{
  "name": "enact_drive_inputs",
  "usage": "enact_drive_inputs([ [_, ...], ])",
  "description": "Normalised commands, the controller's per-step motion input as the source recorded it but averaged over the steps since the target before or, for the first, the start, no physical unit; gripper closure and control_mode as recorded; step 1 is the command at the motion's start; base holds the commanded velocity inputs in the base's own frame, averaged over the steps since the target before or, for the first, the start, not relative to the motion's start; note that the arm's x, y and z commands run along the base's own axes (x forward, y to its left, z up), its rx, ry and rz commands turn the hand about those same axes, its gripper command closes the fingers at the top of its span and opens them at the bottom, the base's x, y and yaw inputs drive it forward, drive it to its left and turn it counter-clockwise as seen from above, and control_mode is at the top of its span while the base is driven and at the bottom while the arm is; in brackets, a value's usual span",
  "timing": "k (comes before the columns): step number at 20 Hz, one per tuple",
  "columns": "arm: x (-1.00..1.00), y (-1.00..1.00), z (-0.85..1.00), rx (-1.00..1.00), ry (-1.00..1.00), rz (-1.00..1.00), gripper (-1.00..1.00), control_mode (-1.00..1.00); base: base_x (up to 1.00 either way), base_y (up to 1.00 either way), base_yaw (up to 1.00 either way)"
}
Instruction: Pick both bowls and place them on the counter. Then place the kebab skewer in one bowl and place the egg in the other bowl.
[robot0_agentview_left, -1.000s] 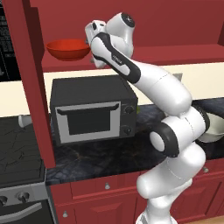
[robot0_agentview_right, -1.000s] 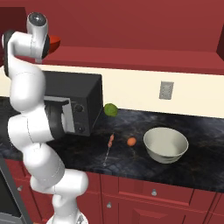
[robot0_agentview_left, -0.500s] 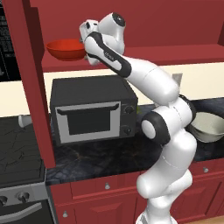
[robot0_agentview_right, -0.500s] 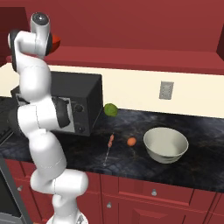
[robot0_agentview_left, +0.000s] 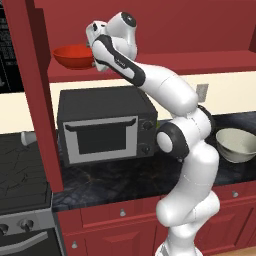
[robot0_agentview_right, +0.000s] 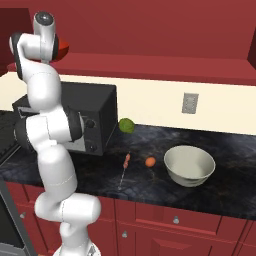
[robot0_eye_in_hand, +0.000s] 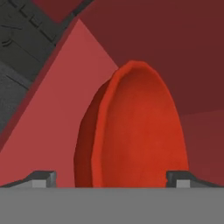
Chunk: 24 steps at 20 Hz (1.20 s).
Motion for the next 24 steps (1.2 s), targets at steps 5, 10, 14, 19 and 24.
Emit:
enact_drive_inputs([
  [5, 0.00, 0.07, -0.36, -0.01, 0.00, 0.00, 1.00, -1.00, 0.00, 0.00, 0.00],
  [10, -0.01, 0.04, -0.45, 0.00, 0.03, 0.00, 1.00, -1.00, 0.00, 0.00, 0.00],
  [14, -0.30, 0.00, -0.20, 0.01, -0.01, 0.00, 1.00, -1.00, 0.00, 0.00, 0.00],
  [19, -0.76, 0.00, -0.03, 0.04, -0.10, -0.01, 1.00, -1.00, 0.00, 0.00, 0.00],
  [24, -0.98, -0.13, -0.10, 0.05, -0.14, -0.03, 1.00, -1.00, 0.00, 0.00, 0.00],
])
